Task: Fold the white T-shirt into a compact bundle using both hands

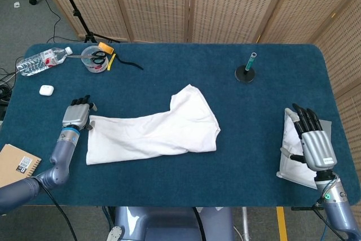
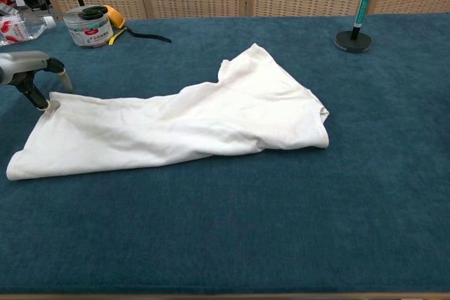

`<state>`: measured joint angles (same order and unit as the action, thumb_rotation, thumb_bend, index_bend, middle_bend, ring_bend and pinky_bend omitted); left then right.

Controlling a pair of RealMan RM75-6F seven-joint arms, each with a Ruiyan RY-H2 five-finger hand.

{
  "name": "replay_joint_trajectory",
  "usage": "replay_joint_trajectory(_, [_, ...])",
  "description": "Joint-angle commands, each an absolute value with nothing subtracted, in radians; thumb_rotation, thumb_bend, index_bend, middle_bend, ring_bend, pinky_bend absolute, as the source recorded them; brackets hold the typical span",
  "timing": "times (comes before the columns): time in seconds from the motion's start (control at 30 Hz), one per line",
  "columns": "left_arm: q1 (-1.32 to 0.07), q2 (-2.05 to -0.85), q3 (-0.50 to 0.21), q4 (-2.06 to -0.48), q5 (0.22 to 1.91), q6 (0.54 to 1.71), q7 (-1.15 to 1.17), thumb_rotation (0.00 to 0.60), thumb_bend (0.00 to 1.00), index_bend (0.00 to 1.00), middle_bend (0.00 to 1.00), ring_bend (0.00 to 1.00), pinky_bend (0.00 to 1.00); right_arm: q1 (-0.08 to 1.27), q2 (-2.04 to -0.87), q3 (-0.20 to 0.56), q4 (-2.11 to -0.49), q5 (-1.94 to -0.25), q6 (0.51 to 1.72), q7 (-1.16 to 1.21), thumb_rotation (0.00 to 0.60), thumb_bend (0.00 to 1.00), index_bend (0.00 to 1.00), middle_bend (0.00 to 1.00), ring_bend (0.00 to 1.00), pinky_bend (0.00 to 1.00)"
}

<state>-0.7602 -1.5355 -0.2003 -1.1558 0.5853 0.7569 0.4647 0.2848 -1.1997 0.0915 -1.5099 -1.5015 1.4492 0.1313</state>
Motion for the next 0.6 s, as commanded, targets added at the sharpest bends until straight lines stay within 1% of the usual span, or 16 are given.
replay_joint_trajectory(0.03, [-0.764,-1.549,-0.195,-1.142,0.589,0.758,0.455,0.6,0.4,0.35,0.0,0.0,0.0,0.283,-1.2,0.093,-1.511,-1.503,1.448,0.133,0.6,0.0,0.0,0.0,0.0,0.0])
replay_joint_trajectory(0.27, [-0.75,-1.547,-0.193,-1.159,0.614,0.772,0.415,0.6,0.4,0.39,0.0,0.0,0.0,0.281,-1.199,0.098,-1.508,-1.506,1.442,0.137,0.6,0.0,0.0,0.0,0.0,0.0])
replay_joint_trajectory(0.5, [-0.721,-1.533,-0.186,-1.203,0.654,0.827,0.386,0.6,0.4,0.39,0.0,0.0,0.0,0.279,-1.199,0.103,-1.506,-1.509,1.438,0.142,0.6,0.0,0.0,0.0,0.0,0.0])
replay_joint_trajectory(0.6, [-0.717,-1.535,-0.181,-1.205,0.653,0.828,0.386,0.6,0.4,0.39,0.0,0.0,0.0,0.278,-1.198,0.104,-1.506,-1.511,1.436,0.143,0.6,0.0,0.0,0.0,0.0,0.0])
